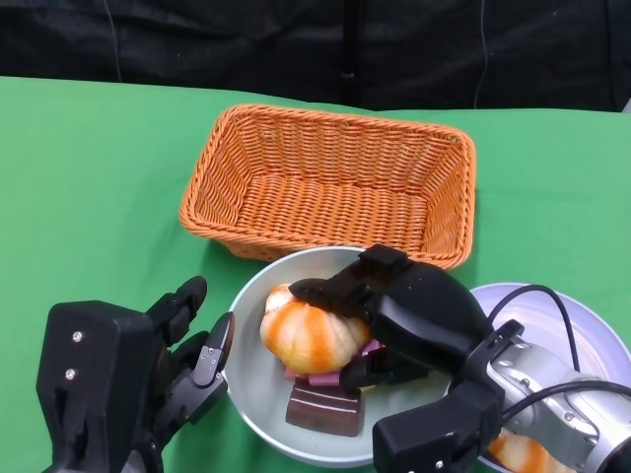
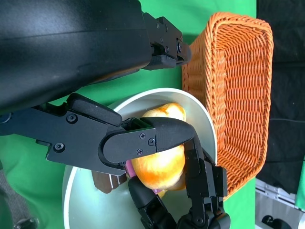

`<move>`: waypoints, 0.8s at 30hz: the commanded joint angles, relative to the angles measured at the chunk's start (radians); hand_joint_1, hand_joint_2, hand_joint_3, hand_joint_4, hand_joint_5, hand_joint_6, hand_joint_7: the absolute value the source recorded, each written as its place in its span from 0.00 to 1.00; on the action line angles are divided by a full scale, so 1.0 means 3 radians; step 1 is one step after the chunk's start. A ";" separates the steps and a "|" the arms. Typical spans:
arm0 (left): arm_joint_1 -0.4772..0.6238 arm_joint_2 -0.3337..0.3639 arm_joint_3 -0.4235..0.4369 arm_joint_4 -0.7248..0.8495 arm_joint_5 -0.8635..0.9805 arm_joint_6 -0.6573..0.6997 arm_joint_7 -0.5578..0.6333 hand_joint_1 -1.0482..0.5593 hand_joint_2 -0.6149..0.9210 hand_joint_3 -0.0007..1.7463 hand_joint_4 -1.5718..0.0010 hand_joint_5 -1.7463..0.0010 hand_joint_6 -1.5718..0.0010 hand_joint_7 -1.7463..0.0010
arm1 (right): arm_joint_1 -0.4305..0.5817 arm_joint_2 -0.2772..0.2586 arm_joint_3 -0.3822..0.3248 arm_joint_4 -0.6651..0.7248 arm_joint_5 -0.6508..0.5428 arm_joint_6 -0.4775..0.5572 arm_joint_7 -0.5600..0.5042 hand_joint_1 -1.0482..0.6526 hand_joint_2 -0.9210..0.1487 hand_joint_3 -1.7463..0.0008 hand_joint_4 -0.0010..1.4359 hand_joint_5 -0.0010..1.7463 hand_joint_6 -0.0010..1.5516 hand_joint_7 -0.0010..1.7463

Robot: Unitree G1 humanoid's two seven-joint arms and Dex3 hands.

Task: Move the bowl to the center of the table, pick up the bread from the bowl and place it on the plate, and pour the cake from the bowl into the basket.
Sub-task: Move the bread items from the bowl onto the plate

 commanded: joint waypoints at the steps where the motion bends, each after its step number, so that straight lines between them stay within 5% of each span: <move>1: -0.0023 0.0013 0.0034 0.0022 0.0036 -0.0044 0.0020 0.26 1.00 0.35 1.00 0.77 0.87 0.99 | -0.0065 -0.0021 0.0032 0.0093 0.0000 0.0007 -0.0063 0.31 0.03 1.00 0.18 0.38 0.30 0.05; 3: -0.0023 0.0012 0.0035 0.0023 0.0037 -0.0044 0.0019 0.26 1.00 0.35 0.99 0.78 0.87 0.99 | -0.0074 -0.0023 0.0043 0.0107 0.0004 0.0003 -0.0078 0.31 0.03 1.00 0.18 0.37 0.30 0.04; 4: -0.0010 0.0012 0.0033 0.0012 0.0035 -0.0054 0.0013 0.26 1.00 0.35 0.99 0.78 0.87 0.99 | -0.0095 -0.0006 0.0047 0.0233 -0.0007 -0.0173 -0.0393 0.31 0.03 1.00 0.18 0.37 0.30 0.04; 5: 0.0000 0.0013 0.0032 0.0004 0.0033 -0.0061 0.0009 0.26 1.00 0.35 0.99 0.78 0.87 0.99 | -0.0117 0.0008 0.0055 0.0340 -0.0017 -0.0311 -0.0644 0.41 0.02 0.97 0.44 0.61 0.53 0.20; 6: 0.0008 0.0018 0.0029 -0.0003 0.0034 -0.0065 0.0004 0.26 1.00 0.35 0.99 0.77 0.87 0.99 | -0.0132 0.0021 0.0057 0.0428 -0.0020 -0.0457 -0.0897 0.48 0.08 0.87 0.59 0.79 0.62 0.40; 9: 0.0018 0.0027 0.0030 -0.0007 0.0031 -0.0076 -0.0010 0.25 1.00 0.35 0.98 0.77 0.87 0.99 | -0.0187 0.0044 0.0086 0.0601 -0.0046 -0.0683 -0.1313 0.48 0.30 0.55 0.68 0.98 0.49 0.89; 10: 0.0019 0.0035 0.0026 -0.0010 0.0035 -0.0076 -0.0013 0.25 1.00 0.35 0.97 0.77 0.87 0.99 | -0.0203 0.0050 0.0095 0.0634 -0.0059 -0.0716 -0.1396 0.48 0.32 0.52 0.69 0.99 0.47 0.94; 16: 0.0010 0.0065 0.0029 0.0026 0.0047 -0.0092 -0.0034 0.26 1.00 0.35 0.97 0.77 0.86 0.99 | -0.0176 0.0036 0.0036 0.0508 0.0014 -0.0906 -0.1592 0.50 0.51 0.28 0.70 1.00 0.48 1.00; 24: 0.0009 0.0069 0.0026 0.0035 0.0055 -0.0102 -0.0036 0.25 1.00 0.34 0.97 0.78 0.86 0.99 | -0.0153 0.0032 0.0009 0.0456 0.0027 -0.0922 -0.1564 0.50 0.54 0.25 0.71 1.00 0.49 1.00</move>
